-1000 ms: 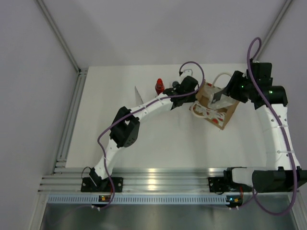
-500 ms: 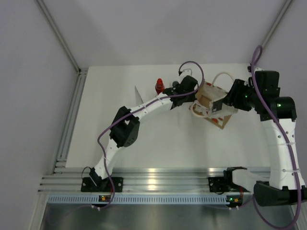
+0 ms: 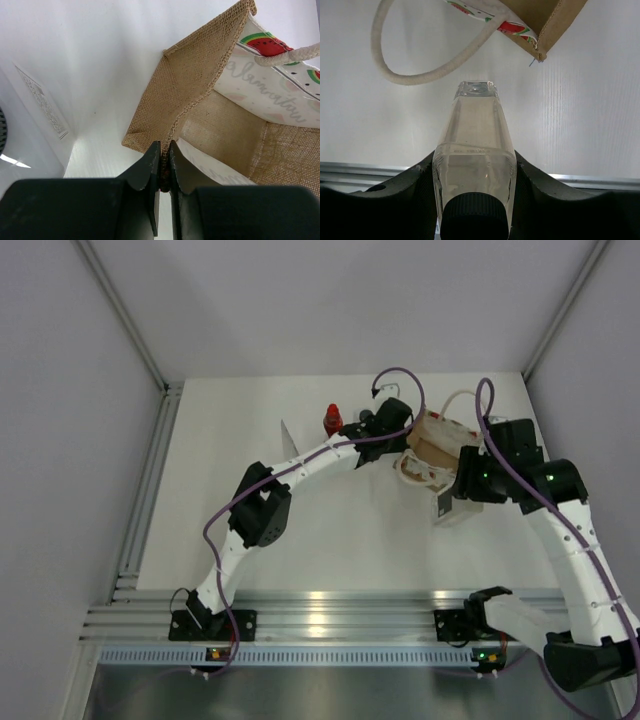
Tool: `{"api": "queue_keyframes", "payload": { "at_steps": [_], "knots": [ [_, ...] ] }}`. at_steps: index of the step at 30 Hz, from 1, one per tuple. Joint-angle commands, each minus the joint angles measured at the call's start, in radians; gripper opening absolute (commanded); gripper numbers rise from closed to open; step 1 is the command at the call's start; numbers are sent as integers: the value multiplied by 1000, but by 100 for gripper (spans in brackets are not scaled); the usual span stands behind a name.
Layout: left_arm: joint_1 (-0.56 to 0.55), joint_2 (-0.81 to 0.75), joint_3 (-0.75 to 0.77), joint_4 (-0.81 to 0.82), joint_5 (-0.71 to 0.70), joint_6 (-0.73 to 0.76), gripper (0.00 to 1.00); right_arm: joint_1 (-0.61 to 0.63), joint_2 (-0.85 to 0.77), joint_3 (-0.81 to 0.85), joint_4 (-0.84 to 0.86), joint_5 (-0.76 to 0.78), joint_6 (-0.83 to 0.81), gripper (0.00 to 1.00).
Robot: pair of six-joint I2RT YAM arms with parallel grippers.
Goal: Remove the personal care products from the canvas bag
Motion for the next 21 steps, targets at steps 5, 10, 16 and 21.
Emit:
{"api": "queue_keyframes", "payload": {
  "at_steps": [5, 10, 16, 21],
  "knots": [
    [10, -46, -4, 2, -20, 2, 0, 101, -16, -69, 117, 94, 31, 0],
    [10, -43, 9, 2, -9, 8, 0, 129, 22, -172, 173, 96, 34, 0],
    [9, -46, 13, 4, -12, 20, 0, 139, 42, -269, 222, 123, 52, 0],
    [9, -40, 31, 4, 5, 32, 0, 150, 61, -303, 251, 142, 63, 0]
  ]
}}
